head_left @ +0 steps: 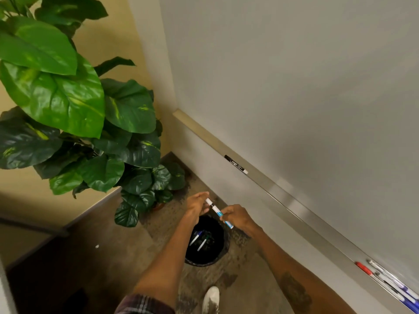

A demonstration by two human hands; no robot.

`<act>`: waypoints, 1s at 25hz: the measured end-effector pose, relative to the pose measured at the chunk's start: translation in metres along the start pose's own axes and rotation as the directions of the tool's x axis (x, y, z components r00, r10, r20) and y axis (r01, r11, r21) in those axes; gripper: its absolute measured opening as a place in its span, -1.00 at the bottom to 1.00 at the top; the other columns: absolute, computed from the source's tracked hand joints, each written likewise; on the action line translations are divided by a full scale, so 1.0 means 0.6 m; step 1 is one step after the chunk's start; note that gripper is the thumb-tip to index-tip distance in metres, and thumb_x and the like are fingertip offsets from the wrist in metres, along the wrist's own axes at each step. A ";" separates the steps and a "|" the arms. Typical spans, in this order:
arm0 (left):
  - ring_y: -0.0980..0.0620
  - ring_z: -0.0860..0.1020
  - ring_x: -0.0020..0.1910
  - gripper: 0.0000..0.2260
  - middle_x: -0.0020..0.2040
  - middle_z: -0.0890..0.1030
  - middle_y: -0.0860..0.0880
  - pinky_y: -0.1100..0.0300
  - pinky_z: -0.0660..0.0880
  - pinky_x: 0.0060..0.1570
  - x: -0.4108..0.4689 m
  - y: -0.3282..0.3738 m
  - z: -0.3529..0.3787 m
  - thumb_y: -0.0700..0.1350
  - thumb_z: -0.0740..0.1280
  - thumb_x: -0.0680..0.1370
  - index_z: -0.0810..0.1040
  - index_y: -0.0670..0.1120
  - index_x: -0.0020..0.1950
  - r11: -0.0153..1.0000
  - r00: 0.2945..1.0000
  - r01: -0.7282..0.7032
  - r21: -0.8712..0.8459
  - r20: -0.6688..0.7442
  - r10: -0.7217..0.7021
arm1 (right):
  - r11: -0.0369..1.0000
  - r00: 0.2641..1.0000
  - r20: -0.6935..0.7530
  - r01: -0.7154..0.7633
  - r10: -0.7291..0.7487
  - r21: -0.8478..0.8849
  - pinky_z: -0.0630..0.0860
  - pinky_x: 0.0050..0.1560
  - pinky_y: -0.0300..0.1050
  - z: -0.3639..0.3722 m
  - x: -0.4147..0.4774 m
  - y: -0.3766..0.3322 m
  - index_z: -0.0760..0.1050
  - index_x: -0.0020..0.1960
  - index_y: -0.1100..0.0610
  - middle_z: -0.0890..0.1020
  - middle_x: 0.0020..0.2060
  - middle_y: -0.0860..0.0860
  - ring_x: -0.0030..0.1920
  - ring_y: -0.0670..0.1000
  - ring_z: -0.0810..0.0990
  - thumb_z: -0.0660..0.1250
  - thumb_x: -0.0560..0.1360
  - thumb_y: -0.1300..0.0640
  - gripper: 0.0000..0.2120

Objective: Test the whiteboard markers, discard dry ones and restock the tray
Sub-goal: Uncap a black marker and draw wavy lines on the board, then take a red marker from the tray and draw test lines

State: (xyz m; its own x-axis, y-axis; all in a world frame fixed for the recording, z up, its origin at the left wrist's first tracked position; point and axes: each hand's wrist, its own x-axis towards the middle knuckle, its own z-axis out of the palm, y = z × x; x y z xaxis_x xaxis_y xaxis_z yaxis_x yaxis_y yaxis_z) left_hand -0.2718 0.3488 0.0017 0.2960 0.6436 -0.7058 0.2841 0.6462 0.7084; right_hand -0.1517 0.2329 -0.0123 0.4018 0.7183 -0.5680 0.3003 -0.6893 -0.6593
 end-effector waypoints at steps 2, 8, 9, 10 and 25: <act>0.06 0.54 -0.23 -0.89 -0.09 0.60 -0.06 0.22 0.49 -0.28 0.011 -0.023 -0.018 -0.11 0.34 0.61 0.58 -0.05 0.12 0.998 0.998 0.058 0.004 -0.034 -0.058 | 0.997 0.997 0.028 -0.077 0.077 -0.006 0.53 -0.09 -0.18 0.034 0.011 0.029 0.69 -0.05 0.21 0.70 -0.13 0.13 -0.13 -0.04 0.61 0.53 0.37 0.23 -0.83; -0.01 0.59 -0.06 -0.88 0.06 0.64 -0.07 0.18 0.53 -0.24 0.026 -0.076 -0.074 -0.15 0.31 0.62 0.58 -0.10 0.13 0.986 0.978 0.163 -0.017 -0.130 -0.164 | 0.905 0.892 0.210 -0.420 0.400 0.061 0.63 -0.17 -0.02 0.126 0.000 0.109 0.56 -0.21 0.32 0.58 -0.32 0.17 -0.37 0.06 0.59 0.53 0.38 0.30 -0.85; -0.02 0.59 -0.03 -0.87 0.08 0.64 -0.07 0.18 0.52 -0.25 0.028 -0.081 -0.079 -0.16 0.30 0.62 0.58 -0.10 0.13 0.985 0.976 0.172 -0.021 -0.133 -0.173 | 0.895 0.880 0.217 -0.443 0.423 0.053 0.64 -0.11 0.01 0.136 0.004 0.117 0.56 -0.21 0.31 0.60 -0.29 0.18 -0.35 0.08 0.60 0.53 0.37 0.28 -0.84; -0.03 0.58 -0.01 -0.87 0.09 0.64 -0.08 0.18 0.51 -0.25 0.030 -0.085 -0.083 -0.16 0.29 0.63 0.58 -0.11 0.14 0.983 0.974 0.179 -0.029 -0.135 -0.181 | 0.890 0.875 0.215 -0.453 0.434 0.048 0.65 -0.10 0.02 0.143 0.012 0.124 0.58 -0.19 0.30 0.62 -0.28 0.18 -0.33 0.09 0.62 0.54 0.37 0.27 -0.84; -0.02 0.57 0.04 -0.84 0.11 0.64 -0.06 0.13 0.49 -0.08 -0.003 -0.103 -0.022 -0.16 0.28 0.63 0.61 -0.13 0.15 0.994 0.997 0.057 0.096 -0.050 -0.053 | 0.949 0.958 -0.008 -0.283 0.287 0.141 0.58 -0.05 0.02 0.081 -0.018 0.108 0.66 -0.21 0.22 0.67 -0.24 0.16 -0.19 0.09 0.63 0.44 0.47 0.18 -0.87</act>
State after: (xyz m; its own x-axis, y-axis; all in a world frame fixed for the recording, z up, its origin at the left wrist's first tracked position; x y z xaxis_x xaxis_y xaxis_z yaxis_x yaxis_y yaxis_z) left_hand -0.3018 0.3131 -0.0409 0.2346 0.6285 -0.7416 0.3865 0.6397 0.6644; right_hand -0.1784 0.1852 -0.0728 0.4782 0.4895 -0.7292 0.0490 -0.8439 -0.5343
